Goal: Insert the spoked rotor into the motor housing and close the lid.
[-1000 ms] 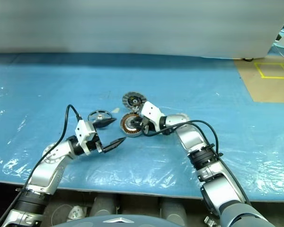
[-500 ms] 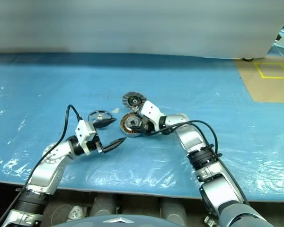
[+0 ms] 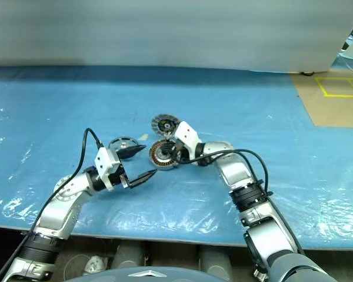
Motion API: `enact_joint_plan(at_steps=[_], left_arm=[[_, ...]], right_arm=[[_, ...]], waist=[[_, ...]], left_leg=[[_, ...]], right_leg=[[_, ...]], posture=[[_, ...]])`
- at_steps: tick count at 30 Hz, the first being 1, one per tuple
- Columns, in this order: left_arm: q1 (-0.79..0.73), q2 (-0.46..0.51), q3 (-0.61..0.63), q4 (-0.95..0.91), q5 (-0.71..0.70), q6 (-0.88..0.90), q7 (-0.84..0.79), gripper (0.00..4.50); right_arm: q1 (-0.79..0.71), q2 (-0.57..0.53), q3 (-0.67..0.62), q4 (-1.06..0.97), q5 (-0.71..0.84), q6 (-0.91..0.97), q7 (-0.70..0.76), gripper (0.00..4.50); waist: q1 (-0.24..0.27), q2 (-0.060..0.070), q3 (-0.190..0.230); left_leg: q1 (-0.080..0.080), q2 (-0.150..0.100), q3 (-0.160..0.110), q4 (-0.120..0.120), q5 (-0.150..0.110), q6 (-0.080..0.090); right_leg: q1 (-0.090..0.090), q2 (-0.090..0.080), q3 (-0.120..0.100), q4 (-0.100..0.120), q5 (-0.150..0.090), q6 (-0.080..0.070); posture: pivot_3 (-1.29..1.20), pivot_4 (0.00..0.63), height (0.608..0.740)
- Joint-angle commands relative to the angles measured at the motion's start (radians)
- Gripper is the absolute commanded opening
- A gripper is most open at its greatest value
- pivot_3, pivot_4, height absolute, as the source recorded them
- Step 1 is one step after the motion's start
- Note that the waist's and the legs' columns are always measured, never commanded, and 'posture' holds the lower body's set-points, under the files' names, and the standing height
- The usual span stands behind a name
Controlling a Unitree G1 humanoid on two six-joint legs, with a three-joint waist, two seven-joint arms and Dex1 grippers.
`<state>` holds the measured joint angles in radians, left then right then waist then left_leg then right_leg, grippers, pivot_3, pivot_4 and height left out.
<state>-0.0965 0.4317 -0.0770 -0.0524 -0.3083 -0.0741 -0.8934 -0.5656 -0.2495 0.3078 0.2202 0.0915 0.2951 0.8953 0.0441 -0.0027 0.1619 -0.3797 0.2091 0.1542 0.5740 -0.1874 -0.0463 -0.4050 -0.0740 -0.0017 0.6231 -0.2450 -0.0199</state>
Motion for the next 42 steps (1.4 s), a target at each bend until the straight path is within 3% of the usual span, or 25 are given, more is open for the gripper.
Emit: enact_joint_plan(at_steps=[1,9,15,20,26,30,33,42], left_arm=[[0.006,0.002,0.004,-0.021,-0.001,-0.005,0.002,4.5],[0.013,0.003,0.007,-0.029,-0.001,-0.006,0.007,4.5],[0.015,0.005,0.009,-0.03,-0.001,-0.005,0.007,4.5],[0.011,0.006,0.007,-0.026,-0.001,-0.006,0.004,4.5],[0.002,0.004,0.003,-0.019,0.0,-0.003,0.0,4.5],[-0.001,0.009,0.008,-0.017,-0.001,-0.001,-0.001,4.5],[-0.01,0.015,0.029,-0.019,-0.018,0.015,0.004,4.5],[-0.13,0.085,0.144,0.049,-0.046,0.171,0.069,4.5]], right_arm=[[0.003,0.02,0.031,0.0,-0.039,-0.031,-0.037,0.02],[0.024,0.011,0.055,0.062,-0.089,-0.077,-0.06,0.02],[0.063,-0.005,-0.008,0.03,0.008,-0.025,0.005,0.02],[0.077,-0.031,-0.007,0.045,-0.003,-0.039,0.009,0.02],[0.081,-0.007,-0.004,0.035,0.002,-0.031,-0.014,0.02],[0.074,0.041,-0.068,-0.008,0.101,0.035,-0.014,0.02],[0.059,0.052,-0.103,-0.036,0.156,0.065,0.003,0.02],[0.041,0.012,-0.086,-0.021,0.121,0.026,0.024,0.02]], waist=[[0.0,0.0,0.0],[0.0,0.0,0.0],[0.002,0.0,0.0],[0.001,0.0,0.0],[0.001,0.0,0.0],[-0.001,0.0,0.0],[-0.001,0.0,0.0],[0.0,0.0,0.0]], left_leg=[[0.0,0.0,0.0,0.0,0.0,0.0],[0.0,0.0,0.0,0.0,0.0,0.0],[0.002,0.0,0.0,0.0,0.0,0.0],[0.003,0.0,0.0,0.0,0.0,0.0],[0.004,0.0,0.0,0.0,0.0,0.0],[0.004,0.0,0.0,0.0,0.0,0.0],[0.003,0.0,0.0,0.0,0.0,0.0],[0.002,0.0,0.0,0.0,0.0,0.0]], right_leg=[[0.0,0.0,0.0,0.0,0.0,0.0],[0.0,0.0,0.0,0.0,0.0,0.0],[0.002,0.0,0.0,0.0,0.0,0.0],[0.003,0.0,0.001,0.0,0.0,0.0],[0.004,0.0,0.001,0.0,0.0,0.0],[0.004,0.0,0.001,0.0,0.0,0.0],[0.003,0.0,0.001,0.0,0.0,0.0],[0.002,0.0,0.0,0.0,0.0,0.0]], posture=[[0.0,0.15,0.74],[0.0,0.15,0.74],[0.0,0.15,0.74],[0.0,0.15,0.74],[0.0,0.15,0.74],[0.0,0.15,0.74],[0.0,0.15,0.74],[0.0,0.15,0.74]])
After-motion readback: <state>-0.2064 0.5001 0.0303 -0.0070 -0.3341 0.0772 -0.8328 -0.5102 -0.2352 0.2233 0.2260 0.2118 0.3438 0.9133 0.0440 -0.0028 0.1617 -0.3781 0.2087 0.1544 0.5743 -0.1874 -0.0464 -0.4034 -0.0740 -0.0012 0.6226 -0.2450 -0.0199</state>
